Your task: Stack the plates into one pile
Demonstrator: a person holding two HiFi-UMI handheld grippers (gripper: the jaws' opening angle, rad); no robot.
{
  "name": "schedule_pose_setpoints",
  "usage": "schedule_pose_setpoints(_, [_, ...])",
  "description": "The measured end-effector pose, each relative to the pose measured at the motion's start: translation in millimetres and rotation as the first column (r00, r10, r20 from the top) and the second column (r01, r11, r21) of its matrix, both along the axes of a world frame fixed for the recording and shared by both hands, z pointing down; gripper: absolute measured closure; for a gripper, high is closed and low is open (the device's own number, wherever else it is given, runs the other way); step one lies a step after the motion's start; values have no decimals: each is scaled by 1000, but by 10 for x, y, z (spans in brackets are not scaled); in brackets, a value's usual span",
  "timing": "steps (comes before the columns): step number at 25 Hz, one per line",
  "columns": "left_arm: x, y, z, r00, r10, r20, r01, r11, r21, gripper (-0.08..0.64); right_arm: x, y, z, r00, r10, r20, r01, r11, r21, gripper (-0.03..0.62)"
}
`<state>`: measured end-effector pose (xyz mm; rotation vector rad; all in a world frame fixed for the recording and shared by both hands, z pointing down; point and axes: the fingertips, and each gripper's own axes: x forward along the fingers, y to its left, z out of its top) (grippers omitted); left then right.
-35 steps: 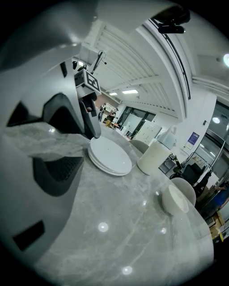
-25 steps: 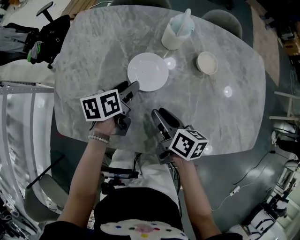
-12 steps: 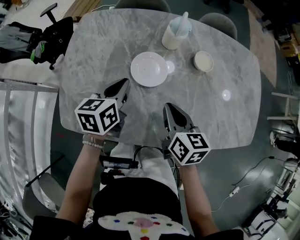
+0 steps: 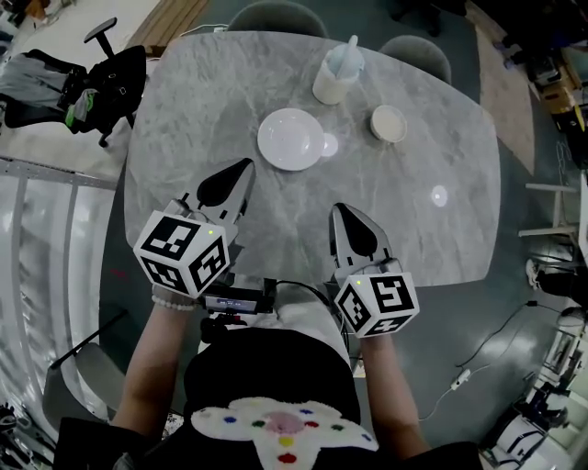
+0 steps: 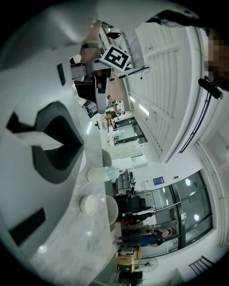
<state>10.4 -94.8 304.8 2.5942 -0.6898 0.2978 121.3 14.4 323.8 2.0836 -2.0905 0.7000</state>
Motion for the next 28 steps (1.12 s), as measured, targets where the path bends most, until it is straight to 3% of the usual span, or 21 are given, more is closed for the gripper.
schedule_pose_setpoints(14, [-253, 260, -312, 999, 10, 44, -15, 993, 119, 549, 0, 91, -486, 992, -6, -127, 17, 996, 86, 589])
schedule_pose_setpoints(28, [-383, 307, -438, 998, -11, 70, -1, 985, 172, 549, 55, 71, -622, 987, -5, -158, 21, 994, 103, 589])
